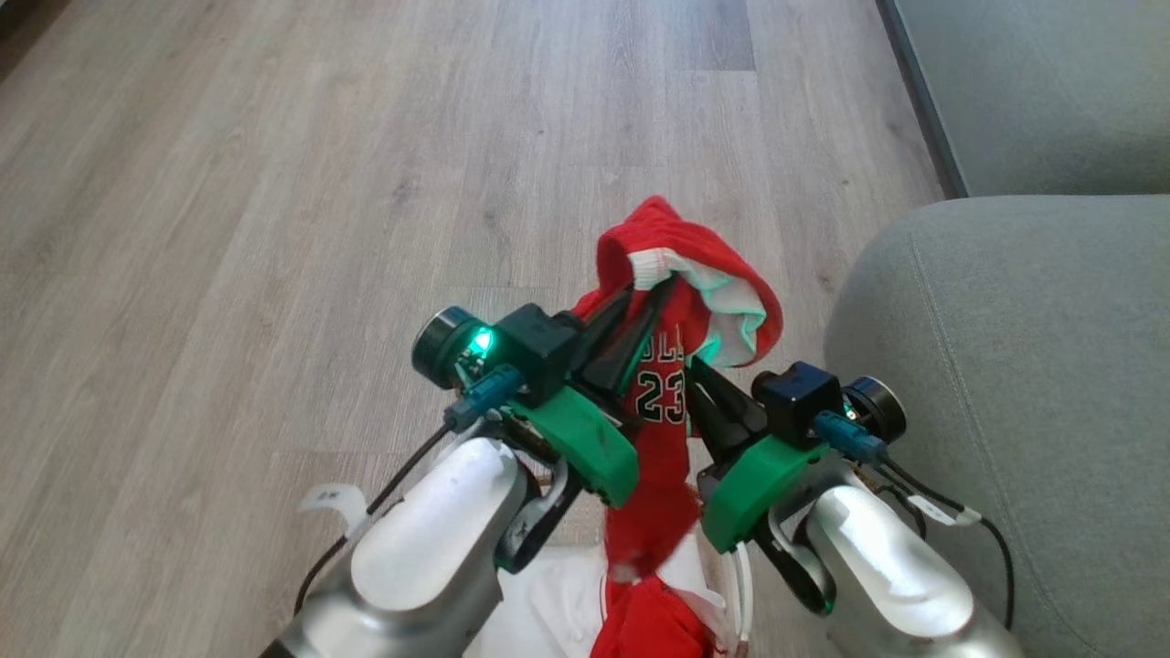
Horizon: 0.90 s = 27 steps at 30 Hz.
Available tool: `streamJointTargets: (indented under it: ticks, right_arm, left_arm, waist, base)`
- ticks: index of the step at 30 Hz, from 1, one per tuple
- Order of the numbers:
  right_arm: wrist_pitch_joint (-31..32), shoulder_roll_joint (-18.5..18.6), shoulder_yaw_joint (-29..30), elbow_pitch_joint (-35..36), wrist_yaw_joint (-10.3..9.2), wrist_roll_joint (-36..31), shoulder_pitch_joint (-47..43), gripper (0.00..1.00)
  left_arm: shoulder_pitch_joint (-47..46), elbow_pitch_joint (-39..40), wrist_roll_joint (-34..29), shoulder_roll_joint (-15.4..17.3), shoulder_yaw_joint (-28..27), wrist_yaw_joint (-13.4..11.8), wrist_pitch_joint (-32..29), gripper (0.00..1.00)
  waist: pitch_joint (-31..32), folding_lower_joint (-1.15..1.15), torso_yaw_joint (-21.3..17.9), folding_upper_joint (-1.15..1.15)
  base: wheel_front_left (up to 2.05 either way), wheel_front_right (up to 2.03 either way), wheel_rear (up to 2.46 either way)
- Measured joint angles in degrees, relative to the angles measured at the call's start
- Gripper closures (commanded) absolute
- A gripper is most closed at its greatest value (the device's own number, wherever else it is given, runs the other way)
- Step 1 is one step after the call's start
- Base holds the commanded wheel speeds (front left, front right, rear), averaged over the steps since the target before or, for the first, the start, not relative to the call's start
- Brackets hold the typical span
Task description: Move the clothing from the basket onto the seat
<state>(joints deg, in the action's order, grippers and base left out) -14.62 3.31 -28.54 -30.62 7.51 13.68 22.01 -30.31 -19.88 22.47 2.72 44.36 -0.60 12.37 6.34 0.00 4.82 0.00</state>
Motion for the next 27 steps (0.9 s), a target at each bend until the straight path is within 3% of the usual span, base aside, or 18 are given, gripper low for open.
streamJointTargets:
  ticks: [5, 6, 7, 8, 9, 10, 27]
  right_arm:
    - [0.0, 0.8, 0.6, 2.0, -0.01, 0.0, 0.0, 1.0]
    - [0.0, 0.9, 0.8, 2.6, -0.01, 0.0, 0.0, 1.0]
    - [0.0, 0.9, 1.1, 3.1, 0.0, 0.0, -0.1, 1.0]
    - [0.0, 1.0, 1.6, 3.7, 0.0, 0.0, -0.1, 1.0]
    - [0.0, 1.1, 2.2, 4.4, 0.0, 0.0, -0.1, 1.0]
    - [0.0, 1.4, 2.7, 5.0, 0.0, 0.0, -0.1, 1.0]
    - [0.0, 6.3, 10.7, 10.4, 0.0, -2.7, 0.0, 1.0]
  left_arm:
    - [0.4, -2.3, 1.1, 0.4, -1.0, -1.0, 0.6, 1.0]
    - [0.5, -2.6, 1.2, 0.4, -1.4, -1.2, 0.8, 0.88]
    - [0.8, -2.7, 1.5, 0.4, -1.9, -1.5, 0.9, 0.63]
    - [1.3, -2.8, 1.6, 0.5, -2.4, -1.5, 1.1, 0.63]
    - [1.8, -2.9, 1.6, 0.5, -2.6, -1.9, 1.3, 0.38]
    - [2.3, -3.0, 1.9, 0.6, -2.9, -2.2, 1.4, 0.0]
    - [9.1, -4.4, 1.9, 0.6, -4.7, -1.9, 1.9, 0.0]
  waist:
    - [-0.4, 0.0, -0.8, 0.0]
    - [-0.5, 0.0, -1.0, 0.0]
    - [-0.5, 0.0, -1.3, 0.0]
    - [-0.6, 0.0, -1.5, 0.0]
    - [-0.7, 0.0, -1.8, 0.0]
    - [-0.7, 0.0, -2.1, 0.0]
    - [-1.5, 0.0, -10.3, 0.0]
  base:
    - [0.0, 0.0, 0.0]
    - [0.0, 0.0, 0.0]
    - [0.0, 0.0, 0.0]
    - [0.0, 0.0, 0.0]
    - [0.0, 0.0, 0.0]
    - [0.0, 0.0, 0.0]
    - [0.0, 0.0, 0.0]
